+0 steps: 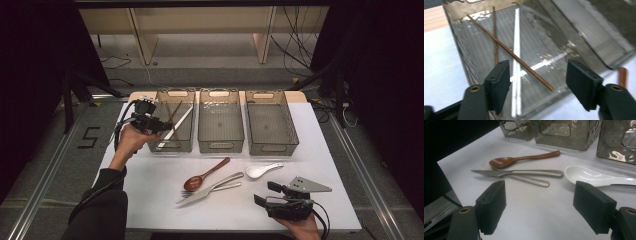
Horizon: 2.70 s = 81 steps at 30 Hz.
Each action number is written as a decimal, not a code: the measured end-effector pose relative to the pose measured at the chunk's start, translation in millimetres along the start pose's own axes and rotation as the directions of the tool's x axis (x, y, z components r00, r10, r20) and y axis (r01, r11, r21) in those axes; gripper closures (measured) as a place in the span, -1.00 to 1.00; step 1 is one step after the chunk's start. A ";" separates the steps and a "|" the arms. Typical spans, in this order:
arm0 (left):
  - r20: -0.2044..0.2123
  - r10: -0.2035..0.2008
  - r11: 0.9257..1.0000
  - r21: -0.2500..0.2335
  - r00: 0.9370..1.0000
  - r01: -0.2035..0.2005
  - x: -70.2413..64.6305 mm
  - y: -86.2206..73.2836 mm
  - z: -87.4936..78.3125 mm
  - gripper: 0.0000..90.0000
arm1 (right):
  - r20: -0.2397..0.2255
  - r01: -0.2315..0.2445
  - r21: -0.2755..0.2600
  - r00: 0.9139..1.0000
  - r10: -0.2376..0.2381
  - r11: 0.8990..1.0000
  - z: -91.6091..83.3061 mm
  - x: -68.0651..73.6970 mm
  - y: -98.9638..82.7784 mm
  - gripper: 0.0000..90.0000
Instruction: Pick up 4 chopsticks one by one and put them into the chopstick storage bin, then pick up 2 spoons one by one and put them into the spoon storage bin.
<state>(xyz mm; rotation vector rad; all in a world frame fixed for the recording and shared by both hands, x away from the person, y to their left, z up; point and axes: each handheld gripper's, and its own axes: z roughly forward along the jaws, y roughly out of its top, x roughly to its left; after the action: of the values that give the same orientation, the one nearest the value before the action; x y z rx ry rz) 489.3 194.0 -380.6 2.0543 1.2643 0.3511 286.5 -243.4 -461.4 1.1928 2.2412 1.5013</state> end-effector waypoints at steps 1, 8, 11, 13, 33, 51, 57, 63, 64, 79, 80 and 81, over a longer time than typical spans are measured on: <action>0.007 0.006 1.000 -0.002 1.000 -0.006 -3.0 -2.6 -2.2 -0.28 | 0.001 0.000 0.000 1.000 0.000 1.000 0.0 0.0 0.0 -0.40; 0.051 0.026 1.000 -0.013 0.998 -0.025 -24.4 -21.3 -13.2 -0.42 | 0.002 0.002 -0.001 1.000 -0.002 1.000 -0.1 -0.3 0.0 -0.40; 0.068 0.025 1.000 -0.017 0.997 -0.024 -31.6 -29.2 -16.1 -0.45 | 0.003 0.002 -0.001 1.000 -0.002 1.000 -0.3 -0.5 0.0 -0.40; 0.068 0.038 0.999 -0.002 0.997 -0.038 -35.3 -32.0 -16.0 -0.48 | 0.003 0.003 -0.001 1.000 -0.003 1.000 -0.3 -0.5 0.1 -0.40; 0.097 0.051 0.999 0.015 0.994 -0.052 -52.7 -55.1 -18.8 -0.58 | 0.005 0.005 -0.004 1.000 -0.005 1.000 -0.1 -0.7 0.6 -0.40; 0.144 0.087 0.994 0.060 0.986 -0.096 -73.3 -72.6 -4.8 -0.59 | 0.009 0.008 -0.005 1.000 -0.008 1.000 -1.7 -1.9 0.3 -0.40; 0.157 0.095 0.992 0.067 0.983 -0.107 -78.9 -74.2 -0.1 -0.60 | 0.009 0.003 -0.006 1.000 -0.003 1.000 -2.4 -3.5 -0.5 -0.40; 0.180 0.114 0.989 0.075 0.977 -0.130 -86.6 -74.5 6.0 -0.60 | 0.007 0.001 -0.007 1.000 -0.001 1.000 -3.2 -4.0 -0.7 -0.40; 0.181 0.119 0.988 0.079 0.976 -0.135 -88.3 -74.5 7.4 -0.60 | 0.008 0.000 -0.007 1.000 0.000 1.000 -3.2 -3.9 -0.7 -0.40; 0.193 0.159 0.968 0.160 0.968 -0.191 -103.3 -75.9 30.6 -0.58 | 0.012 0.006 -0.006 1.000 -0.006 1.000 -2.6 -1.7 -0.4 -0.40; 0.194 0.161 0.967 0.167 0.968 -0.194 -103.3 -75.1 32.0 -0.57 | 0.011 0.006 -0.005 1.000 -0.006 1.000 -2.4 -1.4 -0.5 -0.40; 0.194 0.158 0.966 0.173 0.968 -0.192 -103.7 -74.2 33.5 -0.57 | 0.011 0.005 -0.002 1.000 -0.005 1.000 -2.1 -1.4 -0.7 -0.40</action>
<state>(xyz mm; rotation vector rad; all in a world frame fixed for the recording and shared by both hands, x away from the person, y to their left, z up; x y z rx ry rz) 406.8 111.9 -442.5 2.3117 1.0440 0.1246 285.9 -245.9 -461.5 1.1911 2.2334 1.4914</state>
